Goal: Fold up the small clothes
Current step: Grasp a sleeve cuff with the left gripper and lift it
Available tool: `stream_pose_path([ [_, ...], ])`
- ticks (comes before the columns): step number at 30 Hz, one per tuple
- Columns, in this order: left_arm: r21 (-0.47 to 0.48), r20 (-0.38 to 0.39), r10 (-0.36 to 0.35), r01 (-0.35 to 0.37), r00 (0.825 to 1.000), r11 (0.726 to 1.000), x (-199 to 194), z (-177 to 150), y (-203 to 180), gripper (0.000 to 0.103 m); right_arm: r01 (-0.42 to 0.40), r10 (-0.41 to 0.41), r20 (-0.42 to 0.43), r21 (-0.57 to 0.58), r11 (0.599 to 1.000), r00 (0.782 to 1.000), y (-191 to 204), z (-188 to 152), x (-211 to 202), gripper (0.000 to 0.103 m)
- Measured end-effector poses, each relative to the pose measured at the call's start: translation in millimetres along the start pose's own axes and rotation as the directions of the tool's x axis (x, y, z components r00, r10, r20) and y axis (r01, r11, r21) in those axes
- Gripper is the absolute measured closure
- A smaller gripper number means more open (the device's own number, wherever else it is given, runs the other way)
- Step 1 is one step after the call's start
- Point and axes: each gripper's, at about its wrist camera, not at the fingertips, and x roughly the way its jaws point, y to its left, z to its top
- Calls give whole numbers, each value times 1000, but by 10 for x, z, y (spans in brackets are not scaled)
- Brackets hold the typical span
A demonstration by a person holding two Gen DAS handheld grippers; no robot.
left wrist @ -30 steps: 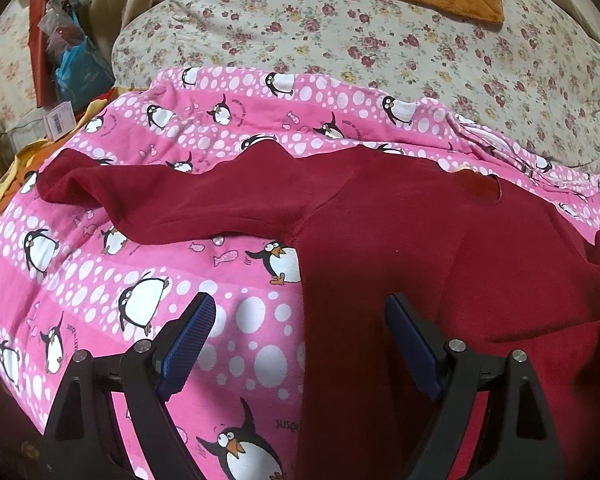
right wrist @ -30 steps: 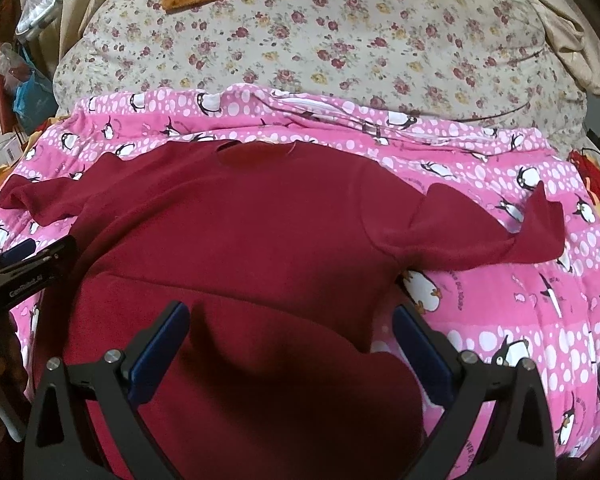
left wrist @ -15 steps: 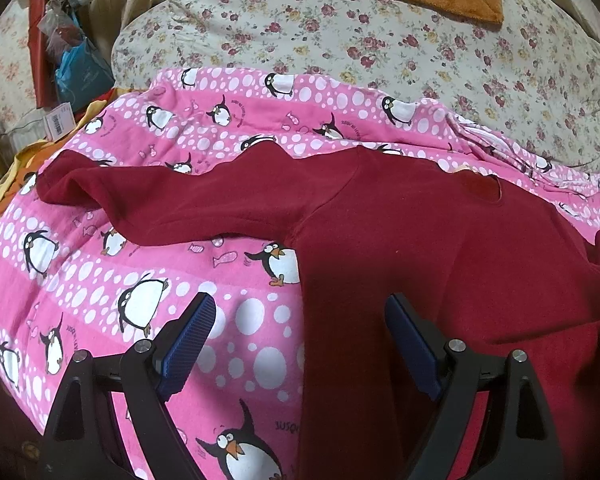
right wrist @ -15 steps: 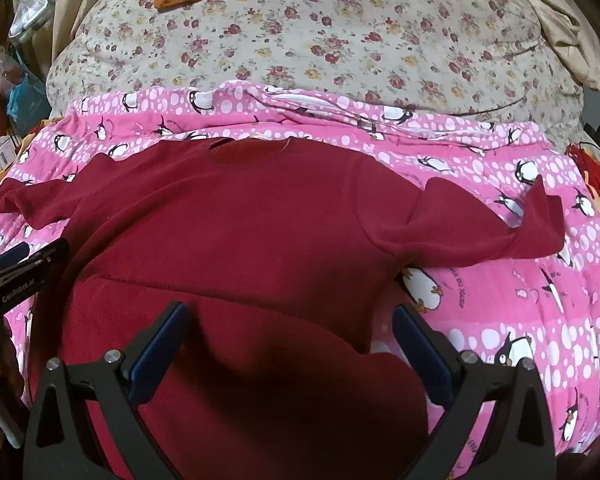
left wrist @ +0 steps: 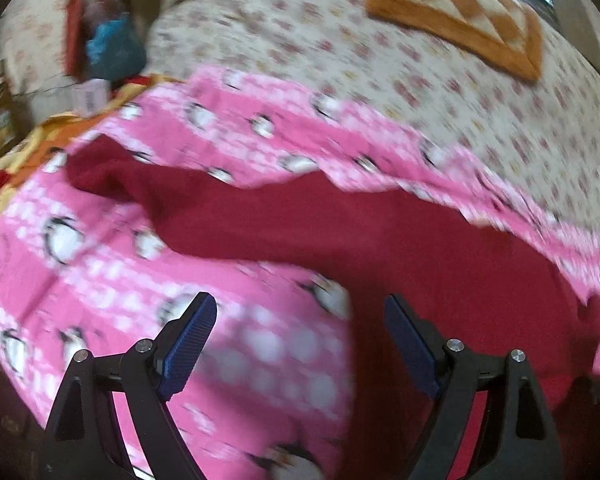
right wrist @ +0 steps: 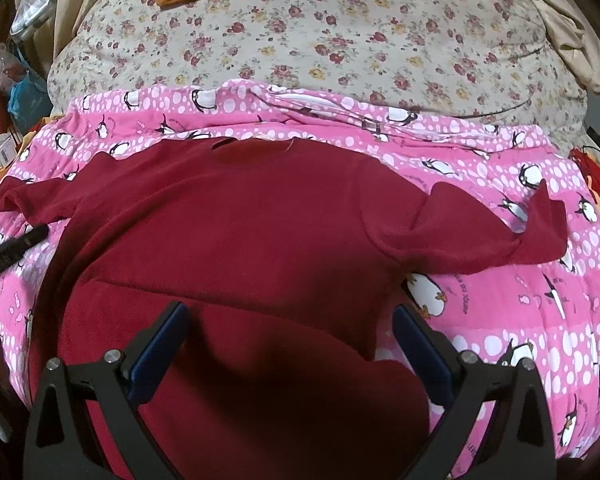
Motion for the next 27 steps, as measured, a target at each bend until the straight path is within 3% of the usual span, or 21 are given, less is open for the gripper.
stream_pose_path([
  [6, -184, 43, 103, -93, 994, 979, 9, 430, 769, 35, -14, 14, 1, -25, 1000, 1000, 50, 30, 1, 0],
  [10, -320, 19, 187, -172, 982, 932, 173, 684, 1334, 35, -17, 17, -7, -40, 999, 1000, 98, 33, 28, 0],
  [12, -412, -5, 204, -188, 979, 892, 279, 764, 1631, 35, -18, 17, -10, -43, 999, 1000, 114, 33, 41, 0],
  [18, -574, -38, 207, -191, 978, 797, 583, 848, 2097, 35, -14, 13, -30, -48, 999, 999, 143, 32, 99, 0],
  [22, -591, -61, 183, -183, 981, 786, 815, 845, 2139, 37, -17, 15, -36, -53, 998, 999, 150, 40, 106, 0],
  [24, -575, -50, 225, -213, 973, 790, 835, 859, 2132, 49, -21, 19, -39, -52, 998, 999, 139, 48, 112, 0],
  [25, -558, -30, 242, -217, 970, 801, 821, 872, 2114, 67, -21, 19, -41, -49, 999, 999, 126, 51, 114, 0],
  [26, -539, -3, 208, -177, 978, 824, 817, 889, 2099, 103, -20, 18, -42, -45, 999, 999, 116, 54, 116, 0],
  [27, -529, -4, 164, -141, 986, 837, 838, 912, 2092, 103, -21, 20, -42, -37, 999, 999, 96, 58, 120, 0],
])
